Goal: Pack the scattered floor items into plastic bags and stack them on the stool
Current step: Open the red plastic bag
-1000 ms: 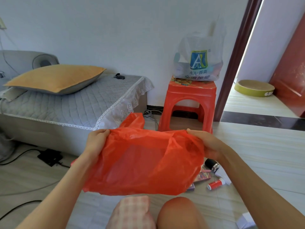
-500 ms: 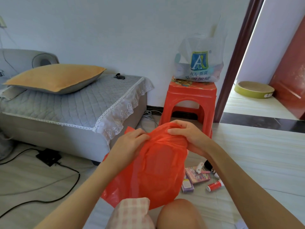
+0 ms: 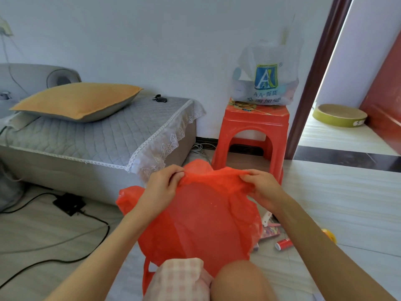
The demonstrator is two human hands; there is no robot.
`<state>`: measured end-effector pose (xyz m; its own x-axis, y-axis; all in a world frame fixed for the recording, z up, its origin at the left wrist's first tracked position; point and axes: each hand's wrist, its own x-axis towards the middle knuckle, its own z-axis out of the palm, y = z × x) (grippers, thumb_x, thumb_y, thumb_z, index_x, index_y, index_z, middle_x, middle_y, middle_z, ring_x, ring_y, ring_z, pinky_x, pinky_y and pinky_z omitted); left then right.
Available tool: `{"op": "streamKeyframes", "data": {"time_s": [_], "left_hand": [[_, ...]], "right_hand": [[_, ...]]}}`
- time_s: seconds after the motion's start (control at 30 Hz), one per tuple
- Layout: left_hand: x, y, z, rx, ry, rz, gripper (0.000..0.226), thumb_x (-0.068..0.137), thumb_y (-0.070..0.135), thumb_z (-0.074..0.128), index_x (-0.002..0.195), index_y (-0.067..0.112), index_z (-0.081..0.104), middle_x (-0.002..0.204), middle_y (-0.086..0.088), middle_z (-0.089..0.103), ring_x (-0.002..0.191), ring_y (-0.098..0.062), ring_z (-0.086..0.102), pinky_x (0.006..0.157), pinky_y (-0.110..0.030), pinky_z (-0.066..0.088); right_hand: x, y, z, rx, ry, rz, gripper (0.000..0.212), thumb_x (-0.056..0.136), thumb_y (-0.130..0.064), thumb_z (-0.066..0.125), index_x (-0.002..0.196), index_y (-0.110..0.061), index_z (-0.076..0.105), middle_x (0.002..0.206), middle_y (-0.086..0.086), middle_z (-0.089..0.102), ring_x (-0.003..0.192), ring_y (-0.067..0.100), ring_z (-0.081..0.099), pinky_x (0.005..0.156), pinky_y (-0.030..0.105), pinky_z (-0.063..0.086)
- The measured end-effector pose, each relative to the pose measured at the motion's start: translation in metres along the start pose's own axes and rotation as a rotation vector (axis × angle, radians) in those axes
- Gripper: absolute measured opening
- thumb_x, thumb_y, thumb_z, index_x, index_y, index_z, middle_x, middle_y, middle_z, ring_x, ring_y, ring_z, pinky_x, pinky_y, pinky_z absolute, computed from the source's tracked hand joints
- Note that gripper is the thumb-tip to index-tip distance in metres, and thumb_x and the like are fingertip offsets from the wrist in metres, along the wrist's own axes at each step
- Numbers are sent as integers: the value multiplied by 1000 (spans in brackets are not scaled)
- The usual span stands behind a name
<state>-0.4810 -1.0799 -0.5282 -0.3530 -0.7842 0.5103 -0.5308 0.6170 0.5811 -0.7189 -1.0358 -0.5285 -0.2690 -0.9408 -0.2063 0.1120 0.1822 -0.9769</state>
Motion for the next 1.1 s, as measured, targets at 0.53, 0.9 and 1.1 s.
{"op": "streamKeyframes", "data": {"time_s": [0.53, 0.9, 1.1], "left_hand": [[-8, -29, -11, 60, 1, -285, 21, 94, 5, 44, 77, 14, 55, 66, 4, 53, 71, -20, 49, 61, -24, 28], [-25, -38, -23, 74, 8, -552, 22, 91, 9, 42, 78, 0, 58, 77, -14, 59, 78, -29, 53, 67, -34, 35], [-32, -3, -7, 128, 75, 124, 21, 88, 26, 50, 108, 20, 54, 106, 5, 56, 97, -8, 52, 85, -20, 40]], "right_hand": [[-20, -8, 10, -502, -224, -240, 31, 81, -41, 65, 91, -12, 59, 79, -5, 59, 71, 7, 55, 63, 16, 45], [-20, 2, -12, -261, -273, -153, 14, 88, -10, 58, 92, -15, 71, 75, -6, 70, 66, 0, 63, 62, 12, 49], [-15, -4, 6, 155, -272, 132, 23, 92, -21, 53, 83, -5, 66, 64, 4, 69, 55, 12, 65, 54, 21, 55]]}}
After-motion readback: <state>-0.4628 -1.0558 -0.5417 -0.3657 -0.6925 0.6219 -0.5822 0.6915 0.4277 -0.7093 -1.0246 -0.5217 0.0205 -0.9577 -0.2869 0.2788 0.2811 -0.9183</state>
